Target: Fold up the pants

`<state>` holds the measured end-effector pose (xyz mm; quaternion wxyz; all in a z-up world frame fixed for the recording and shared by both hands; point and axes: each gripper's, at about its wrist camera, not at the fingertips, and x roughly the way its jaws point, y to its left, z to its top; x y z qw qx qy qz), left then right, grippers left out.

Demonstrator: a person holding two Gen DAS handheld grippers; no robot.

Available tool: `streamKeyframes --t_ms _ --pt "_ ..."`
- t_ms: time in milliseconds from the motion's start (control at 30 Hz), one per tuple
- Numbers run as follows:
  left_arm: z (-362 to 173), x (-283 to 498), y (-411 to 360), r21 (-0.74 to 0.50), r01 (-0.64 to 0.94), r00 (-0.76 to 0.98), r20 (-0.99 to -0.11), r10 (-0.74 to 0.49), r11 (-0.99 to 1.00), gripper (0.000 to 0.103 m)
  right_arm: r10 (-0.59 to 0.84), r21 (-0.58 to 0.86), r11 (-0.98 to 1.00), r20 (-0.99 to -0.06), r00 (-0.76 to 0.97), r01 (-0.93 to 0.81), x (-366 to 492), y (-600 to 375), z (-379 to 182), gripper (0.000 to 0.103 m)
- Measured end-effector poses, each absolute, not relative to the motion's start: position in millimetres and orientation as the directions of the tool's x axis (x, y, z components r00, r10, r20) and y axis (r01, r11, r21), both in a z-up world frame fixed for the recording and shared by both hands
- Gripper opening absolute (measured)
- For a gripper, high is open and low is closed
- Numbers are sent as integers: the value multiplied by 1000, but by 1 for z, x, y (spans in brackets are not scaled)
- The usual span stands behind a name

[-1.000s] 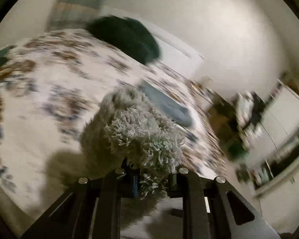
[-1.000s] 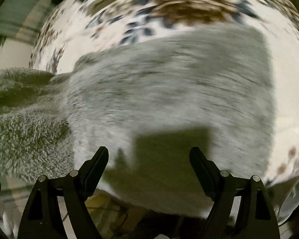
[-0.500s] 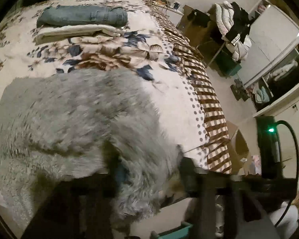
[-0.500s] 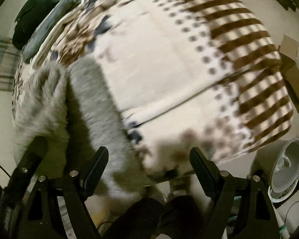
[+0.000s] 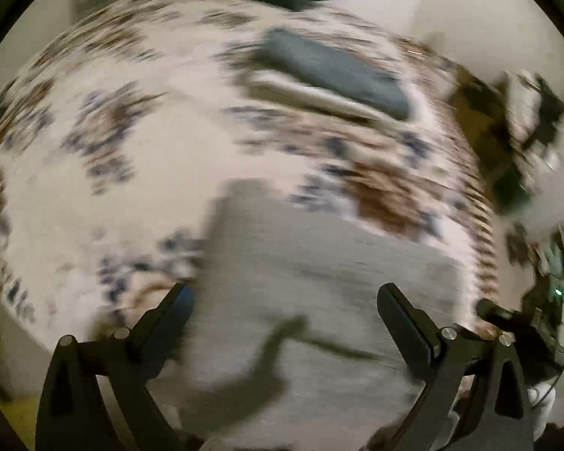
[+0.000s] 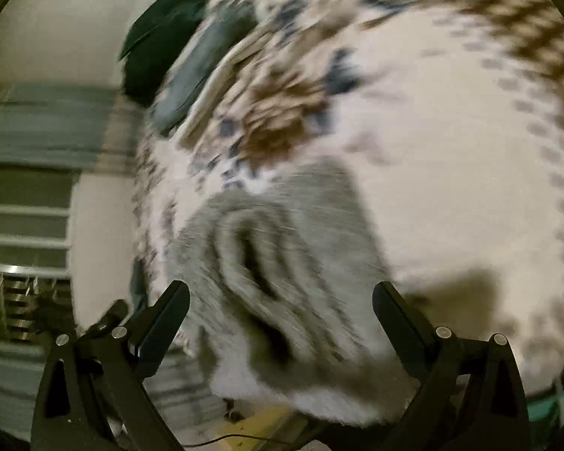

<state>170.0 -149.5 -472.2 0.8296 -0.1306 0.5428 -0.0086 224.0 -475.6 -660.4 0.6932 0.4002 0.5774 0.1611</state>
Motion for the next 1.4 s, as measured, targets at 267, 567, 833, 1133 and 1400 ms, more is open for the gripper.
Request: streamKeyframes --t_ms 267,567,833,1133,1400 --pt "-507 186 -119 -127 -149 382 -922 -61 981 100 652 686 701 -727 214 194 246 -435 -657 31" --pt "-533 226 -177 -172 3 307 -937 -165 985 100 505 550 749 -835 221 370 205 -513 -633 41" --pt "-547 236 -186 -188 12 289 -940 -183 982 100 635 624 603 -752 175 496 152 -537 -678 88" --pt "-556 237 -181 -231 -25 272 -938 -215 973 102 685 531 622 -725 -71 576 111 -500 -758 49" --pt "-541 235 -174 -259 -32 281 -929 -240 965 102 663 636 675 -745 72 374 148 -525 -672 76"
